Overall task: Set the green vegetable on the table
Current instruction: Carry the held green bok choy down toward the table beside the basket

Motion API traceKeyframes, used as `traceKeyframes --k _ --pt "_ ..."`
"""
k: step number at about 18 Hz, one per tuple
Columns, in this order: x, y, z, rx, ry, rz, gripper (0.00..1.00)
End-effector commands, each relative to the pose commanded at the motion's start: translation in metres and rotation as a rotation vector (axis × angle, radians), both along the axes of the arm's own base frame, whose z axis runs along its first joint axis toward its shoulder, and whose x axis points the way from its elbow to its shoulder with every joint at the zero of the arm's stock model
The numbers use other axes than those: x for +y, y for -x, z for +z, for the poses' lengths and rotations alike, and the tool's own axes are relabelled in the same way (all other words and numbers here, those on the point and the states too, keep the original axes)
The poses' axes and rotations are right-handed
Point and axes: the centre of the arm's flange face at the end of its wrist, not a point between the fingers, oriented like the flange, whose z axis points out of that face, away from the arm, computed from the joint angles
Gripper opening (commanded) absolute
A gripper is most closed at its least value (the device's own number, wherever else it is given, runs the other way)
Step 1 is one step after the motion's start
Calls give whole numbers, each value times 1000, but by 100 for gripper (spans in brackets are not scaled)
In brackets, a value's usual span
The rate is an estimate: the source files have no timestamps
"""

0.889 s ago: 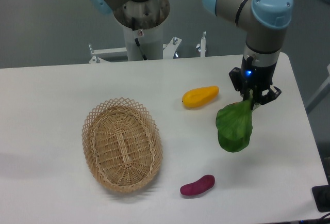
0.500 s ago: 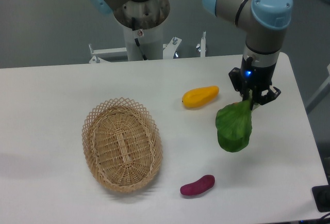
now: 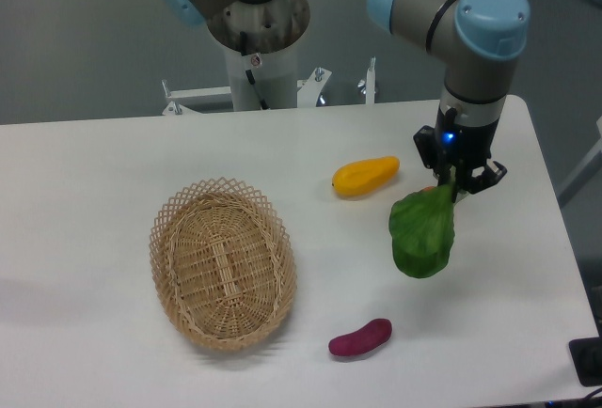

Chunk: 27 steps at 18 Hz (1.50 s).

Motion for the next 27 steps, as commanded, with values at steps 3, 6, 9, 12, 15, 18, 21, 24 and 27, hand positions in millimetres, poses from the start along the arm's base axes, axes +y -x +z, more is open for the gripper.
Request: traceKeyframes --k 3,6,9,12,15,18,21,24,27 --pt "7 0 -8 1 0 0 22" --pt "15 6 -26 27 -8 -1 22" --pt "19 3 -54 46 -19 4 22" --pt "34 4 -77 79 -51 46 22" --pt "32 0 -89 66 -45 44 22" --pt "31 -6 -98 51 -36 32 22" --pt "33 -20 -111 35 -13 -46 22" --pt "28 -31 -122 23 10 -136 22" --pt "26 -40 -126 16 20 -183 23"
